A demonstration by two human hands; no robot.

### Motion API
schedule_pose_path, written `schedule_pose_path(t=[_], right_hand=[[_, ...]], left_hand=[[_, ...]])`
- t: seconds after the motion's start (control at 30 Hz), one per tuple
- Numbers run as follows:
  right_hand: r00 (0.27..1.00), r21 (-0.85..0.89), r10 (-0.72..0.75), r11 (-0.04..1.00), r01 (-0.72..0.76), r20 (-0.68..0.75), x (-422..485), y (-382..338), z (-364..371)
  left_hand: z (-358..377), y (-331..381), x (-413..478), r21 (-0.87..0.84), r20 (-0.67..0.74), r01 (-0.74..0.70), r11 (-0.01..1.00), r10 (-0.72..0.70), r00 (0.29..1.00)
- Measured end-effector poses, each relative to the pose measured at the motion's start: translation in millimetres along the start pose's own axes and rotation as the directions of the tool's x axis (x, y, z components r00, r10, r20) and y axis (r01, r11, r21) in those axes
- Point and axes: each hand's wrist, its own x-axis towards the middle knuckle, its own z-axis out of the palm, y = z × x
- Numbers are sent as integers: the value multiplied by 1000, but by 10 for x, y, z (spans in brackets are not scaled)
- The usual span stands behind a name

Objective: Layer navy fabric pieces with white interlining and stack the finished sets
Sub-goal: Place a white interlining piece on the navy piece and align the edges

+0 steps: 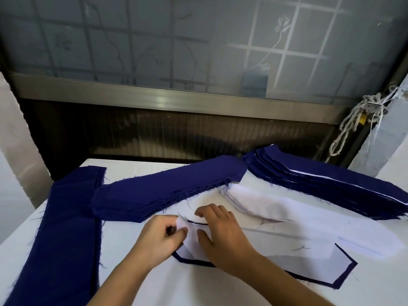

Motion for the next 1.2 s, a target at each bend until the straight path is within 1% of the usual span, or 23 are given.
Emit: schedule_pose_path(t=[0.1,0.13,0.2,0.27,0.33,0.4,0.47,0.53,0.63,0.73,0.8,0.87,0.93,1.0,1.03,1.1,1.2], right_hand=[[992,37,64,997,-68,105,14,157,-9],[988,32,83,996,-88,127,6,202,-16],[988,-28,90,996,-87,123,-39,320,-35],[989,-74,104,993,-96,106,-95,440,-91],[986,-51,140,990,-135,96,-121,523,-146],[979,61,166,983,-174,117,-110,517,-181],[972,171,158,967,-188,177,-69,451,-180],[968,218,152,956,-195,198,-38,390,-153],[973,183,150,966,-181,173,-44,388,-166],[985,49,121,991,-127,121,-173,536,-306],[989,-39,116,993,-113,91,-307,687,-475],[986,-121,151,983,-141,75,-495,865,-632],[975,-191,214,961,-201,55,-706,1056,-756],[955,-249,296,925,-286,3,-883,1199,-832],[952,-265,303,916,-300,-31,-947,1255,-847],[958,-306,270,908,-287,-95,-1035,1338,-838],[944,-314,275,894,-321,-182,-1093,1406,-766]], left_hand=[[7,41,-3,2,-71,-94,996,94,993],[5,57,-8,-30,-91,-122,992,119,989],[-2,95,-19,-149,-123,-160,976,142,982],[-2,104,-21,-266,-152,-159,951,121,981],[-2,106,-22,-332,-168,-147,932,95,981],[6,118,-21,-427,-125,-89,900,38,991],[-4,126,-27,-519,-54,-9,855,-23,998],[-36,125,-27,-565,1,44,824,-53,999],[-84,137,2,-627,-32,46,778,-85,996],[-118,159,17,-671,-108,38,740,-148,983],[-134,165,18,-618,-164,30,786,-166,972],[-126,145,24,-522,-233,36,852,-183,955],[-95,100,33,-356,-292,70,932,-182,939],[-61,48,25,-120,-317,96,988,-129,940],[-51,41,15,-20,-320,96,995,-98,942],[-40,36,-4,120,-318,83,989,-41,947],[-53,21,4,189,-331,93,977,-26,943]])
